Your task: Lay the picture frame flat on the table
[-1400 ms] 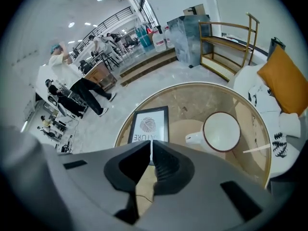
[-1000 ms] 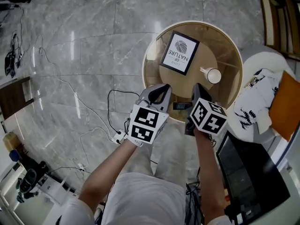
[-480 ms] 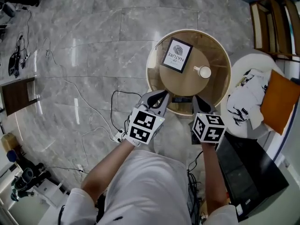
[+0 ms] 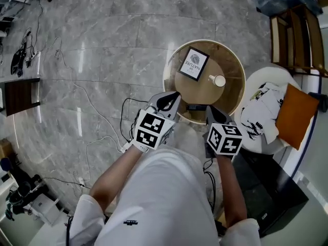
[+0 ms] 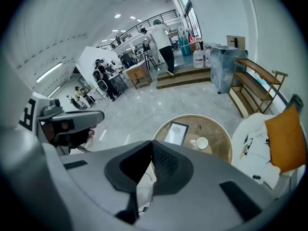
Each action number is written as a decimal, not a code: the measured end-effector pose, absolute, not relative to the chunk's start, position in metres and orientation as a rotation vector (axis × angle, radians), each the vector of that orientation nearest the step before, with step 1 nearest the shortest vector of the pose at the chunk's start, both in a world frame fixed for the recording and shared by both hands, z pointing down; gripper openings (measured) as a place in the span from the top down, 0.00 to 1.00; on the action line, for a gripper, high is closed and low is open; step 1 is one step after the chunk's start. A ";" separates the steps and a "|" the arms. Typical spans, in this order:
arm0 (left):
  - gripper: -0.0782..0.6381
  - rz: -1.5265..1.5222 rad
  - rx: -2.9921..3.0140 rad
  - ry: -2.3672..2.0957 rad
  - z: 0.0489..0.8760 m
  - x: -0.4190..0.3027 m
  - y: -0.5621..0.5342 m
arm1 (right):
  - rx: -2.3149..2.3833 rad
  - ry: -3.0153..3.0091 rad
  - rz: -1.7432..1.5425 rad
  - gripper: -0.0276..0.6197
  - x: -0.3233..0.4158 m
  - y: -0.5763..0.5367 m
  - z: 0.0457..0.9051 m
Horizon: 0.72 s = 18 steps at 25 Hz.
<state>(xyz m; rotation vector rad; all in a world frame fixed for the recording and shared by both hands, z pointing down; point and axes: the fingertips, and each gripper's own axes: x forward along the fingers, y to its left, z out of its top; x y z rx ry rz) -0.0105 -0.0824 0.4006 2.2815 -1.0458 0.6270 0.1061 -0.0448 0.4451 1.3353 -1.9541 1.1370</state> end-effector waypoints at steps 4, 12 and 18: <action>0.88 0.599 2.280 -1.071 0.387 -0.020 -0.083 | 1.268 -1.981 1.076 0.95 0.095 -0.050 0.427; 0.88 0.583 2.301 -1.079 0.361 -0.038 -0.069 | 1.255 -2.051 1.001 0.95 0.085 -0.061 0.384; 0.88 0.598 2.337 -1.055 0.356 -0.037 -0.071 | 1.233 -2.051 1.047 0.95 0.081 -0.053 0.374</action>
